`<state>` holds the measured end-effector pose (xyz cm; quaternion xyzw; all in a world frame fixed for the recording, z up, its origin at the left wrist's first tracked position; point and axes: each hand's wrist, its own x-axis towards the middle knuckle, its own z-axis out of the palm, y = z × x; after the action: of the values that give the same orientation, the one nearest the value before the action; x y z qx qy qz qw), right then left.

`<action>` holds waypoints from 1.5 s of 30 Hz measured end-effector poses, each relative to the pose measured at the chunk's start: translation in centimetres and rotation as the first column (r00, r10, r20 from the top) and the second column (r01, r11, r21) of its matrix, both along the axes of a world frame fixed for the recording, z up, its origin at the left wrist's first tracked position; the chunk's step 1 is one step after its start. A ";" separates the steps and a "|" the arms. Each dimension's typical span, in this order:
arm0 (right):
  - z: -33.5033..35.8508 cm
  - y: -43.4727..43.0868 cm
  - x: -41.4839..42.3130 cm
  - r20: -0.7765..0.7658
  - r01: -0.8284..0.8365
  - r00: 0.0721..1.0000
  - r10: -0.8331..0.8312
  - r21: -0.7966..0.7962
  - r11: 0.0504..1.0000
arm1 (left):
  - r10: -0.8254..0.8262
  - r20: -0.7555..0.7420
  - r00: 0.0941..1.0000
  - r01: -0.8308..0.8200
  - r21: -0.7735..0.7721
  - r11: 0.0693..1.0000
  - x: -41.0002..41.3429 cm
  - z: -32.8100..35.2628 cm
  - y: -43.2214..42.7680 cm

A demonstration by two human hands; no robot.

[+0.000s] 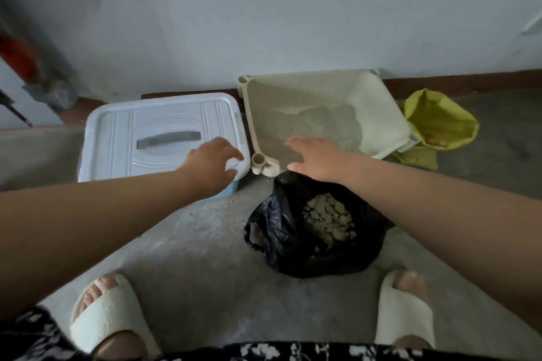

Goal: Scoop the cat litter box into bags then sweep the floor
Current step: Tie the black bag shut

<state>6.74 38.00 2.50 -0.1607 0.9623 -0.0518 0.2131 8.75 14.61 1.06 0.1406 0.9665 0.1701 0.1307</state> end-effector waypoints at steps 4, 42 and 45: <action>0.2 5.6 0.9 0.014 0.035 0.999 -0.034 -0.029 0.999 | -0.201 0.075 0.977 0.203 -0.022 0.979 -0.8 0.5 6.7; -12.7 21.0 -0.2 0.209 0.703 0.711 -0.672 -0.247 0.667 | 0.060 0.893 0.447 -0.351 0.114 0.929 1.5 -8.9 11.7; -13.1 20.3 1.3 0.461 0.635 0.658 -0.595 0.084 0.768 | 0.004 0.934 0.358 -0.214 0.078 0.974 2.5 -9.3 11.4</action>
<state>8.08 58.31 -10.65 0.1827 0.8768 -0.1979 0.3984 11.24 25.96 -8.27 -0.0329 0.7112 0.3173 0.6265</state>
